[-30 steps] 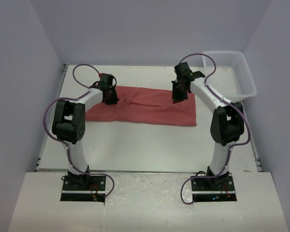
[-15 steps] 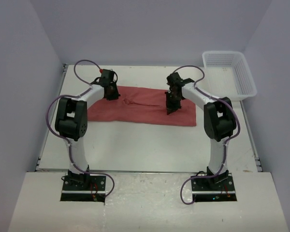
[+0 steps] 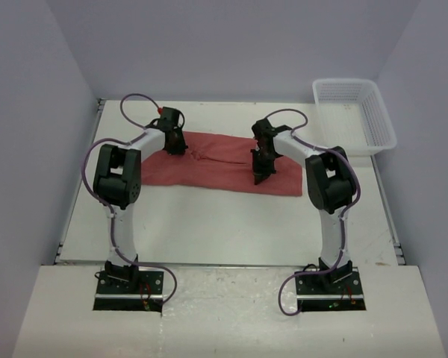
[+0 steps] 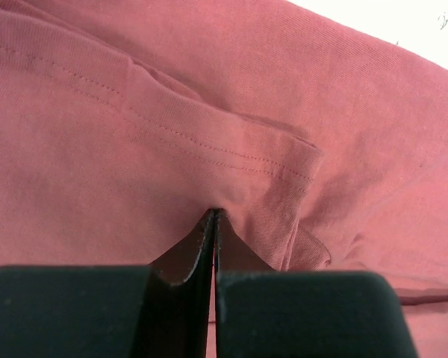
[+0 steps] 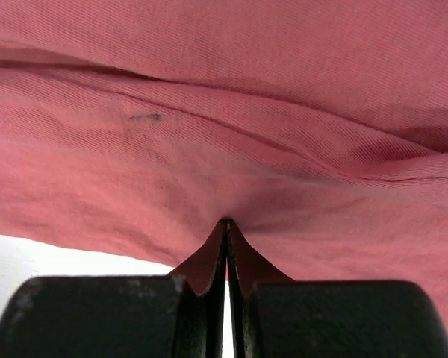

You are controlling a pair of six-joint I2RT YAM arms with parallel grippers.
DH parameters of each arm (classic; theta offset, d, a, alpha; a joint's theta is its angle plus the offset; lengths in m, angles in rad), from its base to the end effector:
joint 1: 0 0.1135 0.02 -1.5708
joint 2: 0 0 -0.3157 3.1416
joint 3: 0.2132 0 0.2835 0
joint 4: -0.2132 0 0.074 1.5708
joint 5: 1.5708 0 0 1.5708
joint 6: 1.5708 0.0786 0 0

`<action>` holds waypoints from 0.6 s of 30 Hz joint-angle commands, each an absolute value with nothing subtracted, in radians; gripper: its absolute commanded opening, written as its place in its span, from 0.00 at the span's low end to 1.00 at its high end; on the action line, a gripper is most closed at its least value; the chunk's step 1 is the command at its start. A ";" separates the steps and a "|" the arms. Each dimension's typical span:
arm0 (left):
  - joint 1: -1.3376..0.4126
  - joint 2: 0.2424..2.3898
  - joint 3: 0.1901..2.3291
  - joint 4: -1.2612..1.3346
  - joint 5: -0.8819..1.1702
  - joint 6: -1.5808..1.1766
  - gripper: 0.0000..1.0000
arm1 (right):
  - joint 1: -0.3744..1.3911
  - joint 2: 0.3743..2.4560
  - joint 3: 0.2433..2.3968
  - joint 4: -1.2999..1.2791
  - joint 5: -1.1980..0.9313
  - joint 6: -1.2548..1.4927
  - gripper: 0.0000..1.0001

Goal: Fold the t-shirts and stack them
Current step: Rotate the tshirt 90 degrees

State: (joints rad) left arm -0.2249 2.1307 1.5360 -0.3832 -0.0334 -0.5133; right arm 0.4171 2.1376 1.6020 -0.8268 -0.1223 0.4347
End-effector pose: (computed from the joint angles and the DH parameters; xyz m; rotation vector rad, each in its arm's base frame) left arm 0.5231 -0.1170 0.1489 -0.3817 2.5378 -0.2428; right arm 0.4440 0.2072 0.1413 0.0072 2.9880 0.2957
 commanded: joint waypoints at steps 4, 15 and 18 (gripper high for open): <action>-0.207 2.215 1.614 -0.411 -0.005 -0.483 0.00 | 0.446 2.120 1.542 -0.801 -0.117 0.468 0.00; -0.196 2.336 1.776 -0.477 0.106 -0.431 0.00 | 0.580 2.042 1.327 -0.716 -0.120 0.534 0.00; -0.198 2.374 1.822 -0.495 0.147 -0.413 0.00 | 0.633 2.048 1.310 -0.710 -0.124 0.552 0.00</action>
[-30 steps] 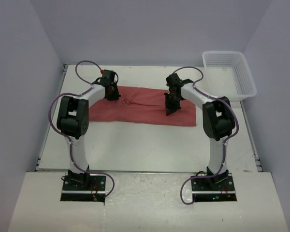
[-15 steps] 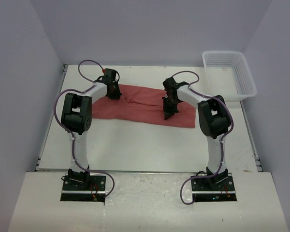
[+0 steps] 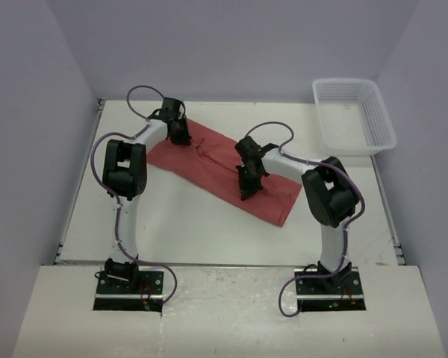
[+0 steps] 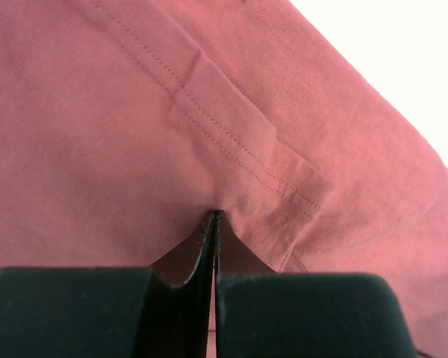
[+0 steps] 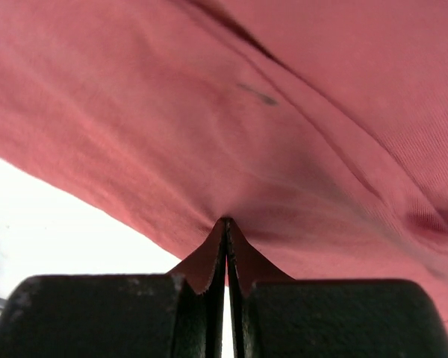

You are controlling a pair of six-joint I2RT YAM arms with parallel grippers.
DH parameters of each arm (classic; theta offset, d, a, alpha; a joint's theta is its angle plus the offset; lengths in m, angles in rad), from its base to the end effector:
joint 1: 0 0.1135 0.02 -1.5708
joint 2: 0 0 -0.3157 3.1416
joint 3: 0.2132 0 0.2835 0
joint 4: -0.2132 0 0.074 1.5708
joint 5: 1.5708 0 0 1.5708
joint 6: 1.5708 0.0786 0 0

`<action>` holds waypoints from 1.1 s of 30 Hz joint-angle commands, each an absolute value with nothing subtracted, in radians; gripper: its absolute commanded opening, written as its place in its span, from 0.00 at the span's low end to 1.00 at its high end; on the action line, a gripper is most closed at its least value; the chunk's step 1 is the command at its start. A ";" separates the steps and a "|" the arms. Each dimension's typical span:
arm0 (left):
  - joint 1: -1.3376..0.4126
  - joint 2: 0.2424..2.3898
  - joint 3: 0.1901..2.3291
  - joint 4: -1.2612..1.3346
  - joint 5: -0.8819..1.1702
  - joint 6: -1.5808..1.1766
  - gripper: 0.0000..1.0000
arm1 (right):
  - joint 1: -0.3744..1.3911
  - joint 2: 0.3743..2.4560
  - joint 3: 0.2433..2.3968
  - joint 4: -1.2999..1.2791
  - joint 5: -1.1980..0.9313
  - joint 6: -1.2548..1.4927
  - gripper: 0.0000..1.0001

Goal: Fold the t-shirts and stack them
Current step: Rotate the tshirt 90 degrees

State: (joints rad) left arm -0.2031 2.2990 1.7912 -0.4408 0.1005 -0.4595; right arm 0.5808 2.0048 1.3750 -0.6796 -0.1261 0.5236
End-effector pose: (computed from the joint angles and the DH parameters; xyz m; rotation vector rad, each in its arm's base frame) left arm 0.5764 -0.1268 0.1431 -0.2860 2.5420 -0.3892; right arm 0.3719 0.2559 0.1384 -0.1093 2.9613 0.3636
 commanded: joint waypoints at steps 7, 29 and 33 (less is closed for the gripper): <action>-0.198 2.422 1.905 -0.499 0.261 -0.365 0.00 | 0.805 2.086 1.360 -0.721 -0.150 0.606 0.00; -0.198 2.686 2.247 -0.519 0.621 -0.290 0.00 | 1.020 2.390 1.917 -0.903 -0.206 0.609 0.00; -0.198 2.738 2.295 -0.468 0.736 -0.314 0.00 | 1.020 2.433 1.986 -0.913 -0.230 0.568 0.00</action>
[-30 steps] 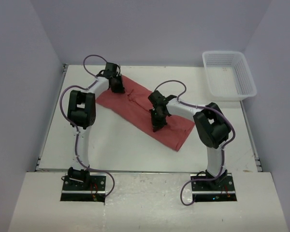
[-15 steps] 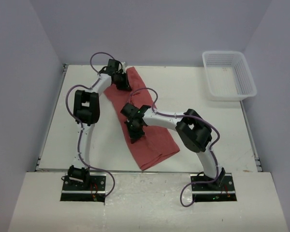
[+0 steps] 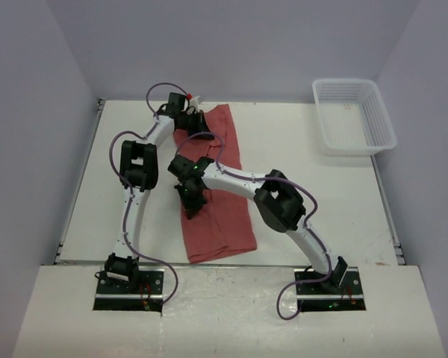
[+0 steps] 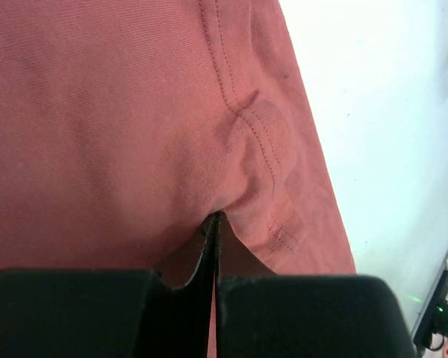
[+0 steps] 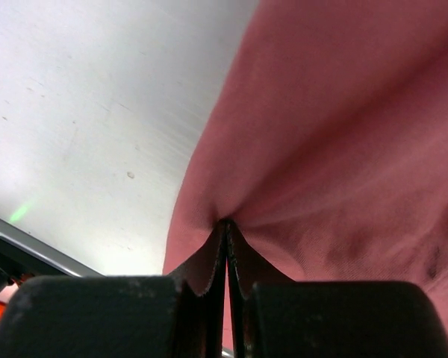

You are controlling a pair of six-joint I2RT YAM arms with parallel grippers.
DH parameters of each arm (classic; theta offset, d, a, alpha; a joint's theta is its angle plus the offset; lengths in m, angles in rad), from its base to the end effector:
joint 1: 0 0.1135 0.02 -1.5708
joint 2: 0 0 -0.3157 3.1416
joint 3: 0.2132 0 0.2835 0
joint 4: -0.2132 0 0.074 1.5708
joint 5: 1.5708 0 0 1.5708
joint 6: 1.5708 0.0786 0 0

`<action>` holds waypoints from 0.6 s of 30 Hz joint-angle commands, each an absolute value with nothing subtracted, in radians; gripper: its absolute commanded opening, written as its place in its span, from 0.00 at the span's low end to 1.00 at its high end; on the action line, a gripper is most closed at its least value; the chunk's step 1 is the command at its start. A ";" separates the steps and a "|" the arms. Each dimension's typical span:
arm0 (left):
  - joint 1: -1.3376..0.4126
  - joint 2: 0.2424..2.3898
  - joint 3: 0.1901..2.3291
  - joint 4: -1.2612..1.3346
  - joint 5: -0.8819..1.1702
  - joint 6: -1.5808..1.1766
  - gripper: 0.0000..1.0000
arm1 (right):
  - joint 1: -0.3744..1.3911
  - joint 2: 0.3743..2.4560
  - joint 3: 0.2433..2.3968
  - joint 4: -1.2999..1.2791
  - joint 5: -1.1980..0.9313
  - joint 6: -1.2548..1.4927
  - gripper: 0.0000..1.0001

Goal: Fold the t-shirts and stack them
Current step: Rotate the tshirt 90 degrees

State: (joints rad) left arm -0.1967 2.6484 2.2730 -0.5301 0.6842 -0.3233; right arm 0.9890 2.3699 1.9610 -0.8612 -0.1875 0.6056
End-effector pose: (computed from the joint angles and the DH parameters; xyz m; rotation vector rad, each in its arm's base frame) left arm 0.6387 -0.1779 0.1110 0.1469 2.4824 -1.0686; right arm 0.3005 0.4836 0.1341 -0.6176 2.9564 0.5257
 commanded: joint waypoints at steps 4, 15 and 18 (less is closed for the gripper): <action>-0.201 2.764 2.295 -0.373 0.859 -0.365 0.00 | 1.020 2.457 2.022 -0.919 -0.225 0.551 0.00; -0.212 2.734 2.292 -0.255 0.963 -0.390 0.04 | 1.020 2.467 2.000 -0.890 -0.187 0.517 0.00; -0.209 2.660 2.234 -0.252 0.911 -0.365 0.07 | 1.019 2.454 1.985 -0.894 -0.135 0.505 0.00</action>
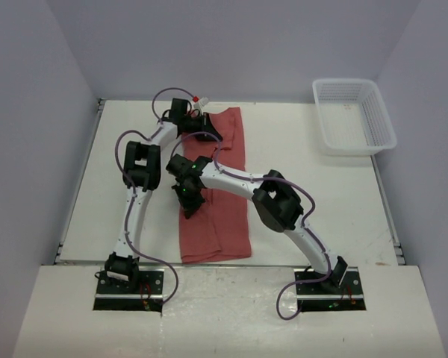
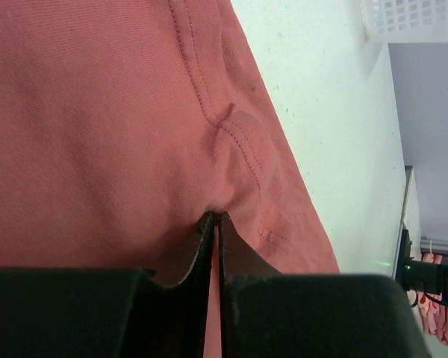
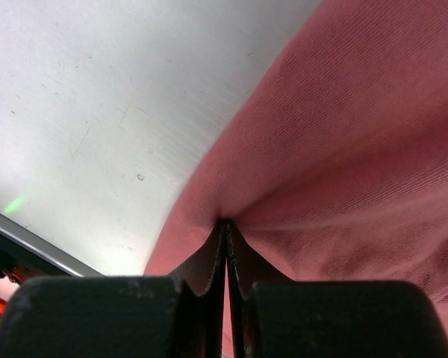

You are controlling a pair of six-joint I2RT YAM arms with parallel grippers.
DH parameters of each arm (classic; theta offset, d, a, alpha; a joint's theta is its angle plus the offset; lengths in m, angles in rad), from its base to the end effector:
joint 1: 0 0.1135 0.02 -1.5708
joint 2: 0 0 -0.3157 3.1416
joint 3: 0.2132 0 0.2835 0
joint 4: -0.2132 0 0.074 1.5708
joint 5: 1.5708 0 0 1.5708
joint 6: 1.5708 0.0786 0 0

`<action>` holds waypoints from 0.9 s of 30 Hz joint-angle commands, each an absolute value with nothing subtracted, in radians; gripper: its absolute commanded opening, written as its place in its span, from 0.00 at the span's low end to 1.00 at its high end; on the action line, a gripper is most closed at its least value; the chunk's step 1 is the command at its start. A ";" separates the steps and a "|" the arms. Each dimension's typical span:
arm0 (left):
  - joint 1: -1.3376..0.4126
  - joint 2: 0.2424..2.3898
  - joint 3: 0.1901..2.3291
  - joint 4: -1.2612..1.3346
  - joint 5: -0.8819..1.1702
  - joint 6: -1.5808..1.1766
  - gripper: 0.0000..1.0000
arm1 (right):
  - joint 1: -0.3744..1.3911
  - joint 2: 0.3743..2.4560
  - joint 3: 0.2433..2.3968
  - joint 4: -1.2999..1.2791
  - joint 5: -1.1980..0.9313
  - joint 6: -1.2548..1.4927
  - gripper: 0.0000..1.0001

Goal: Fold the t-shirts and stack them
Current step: Rotate the tshirt 90 degrees

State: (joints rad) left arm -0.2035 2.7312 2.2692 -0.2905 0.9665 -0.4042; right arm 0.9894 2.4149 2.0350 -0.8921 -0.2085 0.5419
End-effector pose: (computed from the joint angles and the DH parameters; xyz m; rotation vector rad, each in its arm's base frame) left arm 0.6440 -0.1989 0.0885 0.2853 2.3007 -1.4252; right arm 0.3049 0.4936 0.1320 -0.7169 2.9361 0.5432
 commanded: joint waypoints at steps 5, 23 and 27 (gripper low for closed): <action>-0.206 2.452 2.068 -0.200 0.829 -0.345 0.11 | 1.019 2.381 1.936 -0.873 -0.046 0.479 0.00; -0.161 2.178 2.192 -0.628 0.450 -0.411 0.35 | 0.959 2.094 2.147 -1.111 0.182 0.452 0.75; -0.183 1.949 1.874 -0.667 0.142 -0.452 0.35 | 0.901 1.869 1.790 -1.071 0.210 0.505 0.99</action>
State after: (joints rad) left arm -0.1734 2.1071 2.0239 -0.5282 0.4110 -0.4049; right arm 0.9485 2.0293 1.9858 -1.0485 0.1360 0.4545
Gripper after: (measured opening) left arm 0.349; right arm 0.944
